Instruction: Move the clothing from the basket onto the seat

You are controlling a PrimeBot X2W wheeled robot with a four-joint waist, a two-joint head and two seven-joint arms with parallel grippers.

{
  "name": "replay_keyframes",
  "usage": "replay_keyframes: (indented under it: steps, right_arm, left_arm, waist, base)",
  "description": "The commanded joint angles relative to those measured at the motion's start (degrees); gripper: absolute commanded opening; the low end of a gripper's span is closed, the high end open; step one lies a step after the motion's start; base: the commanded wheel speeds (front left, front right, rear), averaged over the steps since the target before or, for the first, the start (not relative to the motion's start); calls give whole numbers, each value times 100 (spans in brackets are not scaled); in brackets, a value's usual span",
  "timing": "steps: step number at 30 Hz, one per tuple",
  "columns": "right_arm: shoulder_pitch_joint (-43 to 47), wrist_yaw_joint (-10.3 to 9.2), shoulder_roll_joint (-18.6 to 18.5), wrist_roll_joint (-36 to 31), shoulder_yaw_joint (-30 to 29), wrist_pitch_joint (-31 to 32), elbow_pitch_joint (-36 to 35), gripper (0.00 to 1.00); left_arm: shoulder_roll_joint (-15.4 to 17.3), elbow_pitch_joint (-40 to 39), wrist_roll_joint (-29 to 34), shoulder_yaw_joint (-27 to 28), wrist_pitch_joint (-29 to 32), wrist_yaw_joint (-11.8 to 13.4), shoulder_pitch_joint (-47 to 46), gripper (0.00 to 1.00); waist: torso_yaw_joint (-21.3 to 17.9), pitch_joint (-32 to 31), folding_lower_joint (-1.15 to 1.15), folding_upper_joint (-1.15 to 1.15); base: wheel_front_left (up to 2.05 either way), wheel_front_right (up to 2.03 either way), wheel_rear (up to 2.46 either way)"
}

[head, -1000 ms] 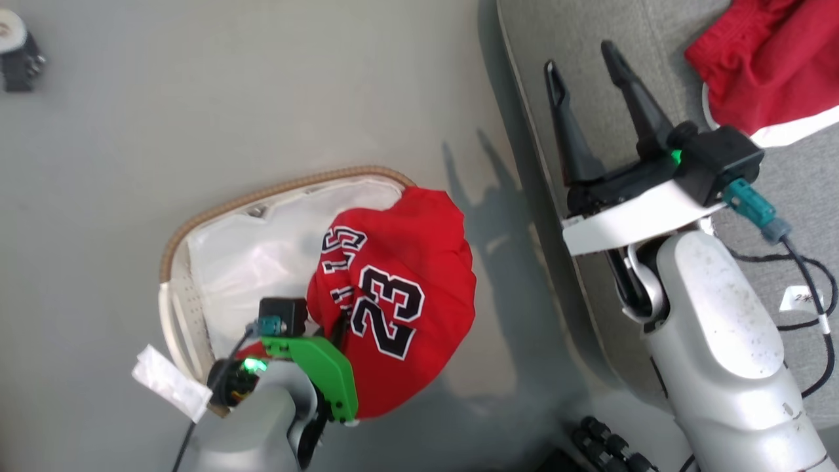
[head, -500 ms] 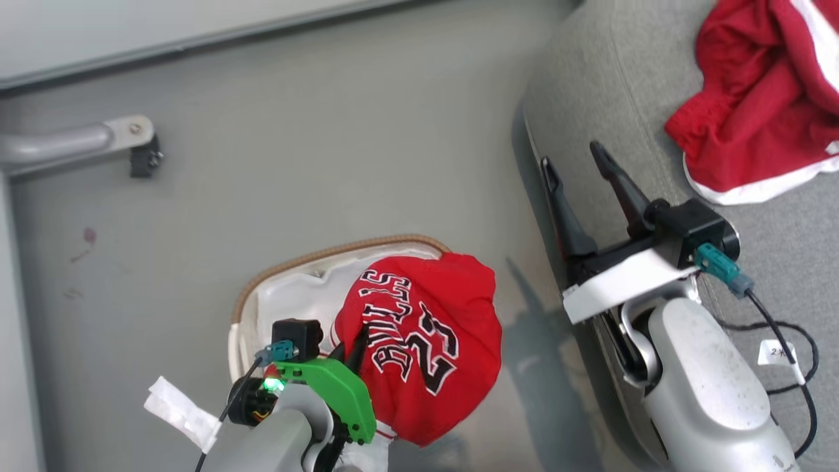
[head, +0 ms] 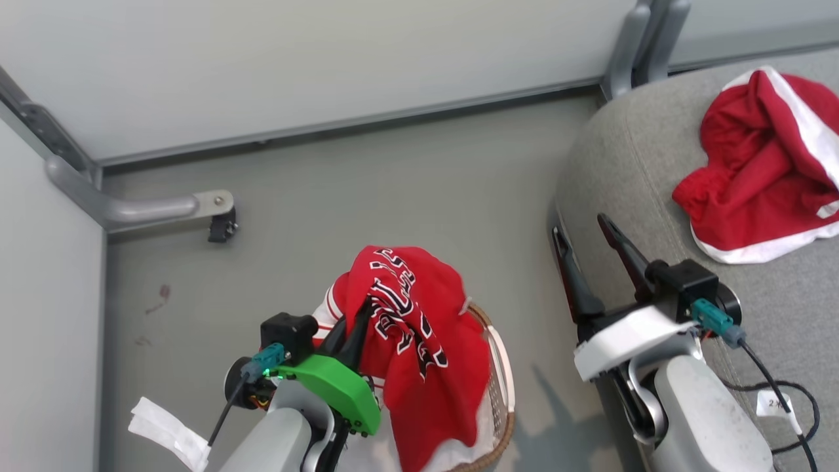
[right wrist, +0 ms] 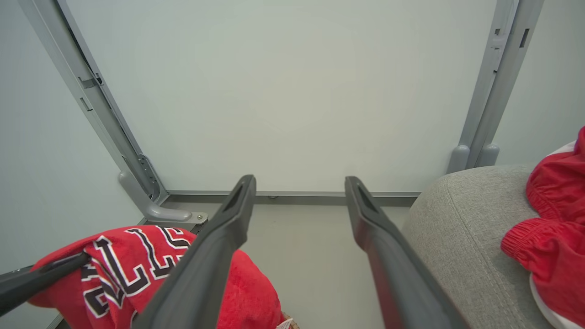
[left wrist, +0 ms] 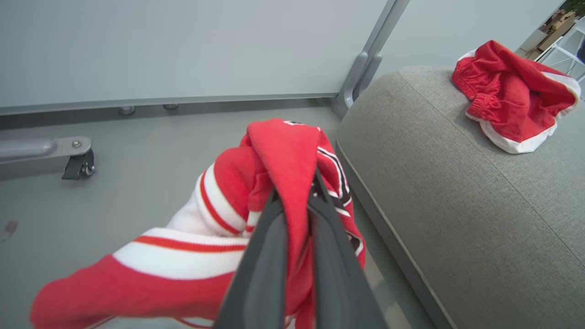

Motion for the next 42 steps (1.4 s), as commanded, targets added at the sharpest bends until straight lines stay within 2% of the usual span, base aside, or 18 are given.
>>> replay_keyframes:
  steps: [1, 14, 24, 28, 35, 42]
  right_arm:
    - [164, -6, -36, -30, -15, -11, 14, 100]
    - [801, -6, -61, -30, 118, -11, 114, 100]
    - [1078, -6, -59, -25, 328, -11, 204, 100]
    - [1023, -6, -107, -48, 749, -11, 255, 100]
    - [535, -6, -113, 147, 1814, -11, 230, 100]
    - [-118, -6, -57, 176, 2286, -11, 435, 100]
  left_arm:
    - [-30, -142, 174, 68, -4, -2, 160, 0]
    - [-95, -1460, 909, 826, -4, -11, 220, 0]
    - [-110, -1939, 1050, 966, -4, -13, 154, 0]
    - [-113, -1989, 1013, 907, -4, -14, 151, 0]
    - [-111, -1982, 878, 724, -4, -13, 97, 0]
    - [-111, -1938, 797, 572, -4, -13, 76, 0]
  waist:
    - [209, -390, 1, 0]
    - [267, -928, 1, 0]
    - [338, -1067, 1, 0]
    - [394, -1069, 1, 0]
    - [563, -1031, 1, 0]
    - [744, -984, 1, 0]
  base:
    - [0, 0, 0]
    - [0, 0, 0]
    - [0, 0, 0]
    - [0, 0, 0]
    - [0, 0, 0]
    - [0, 0, 0]
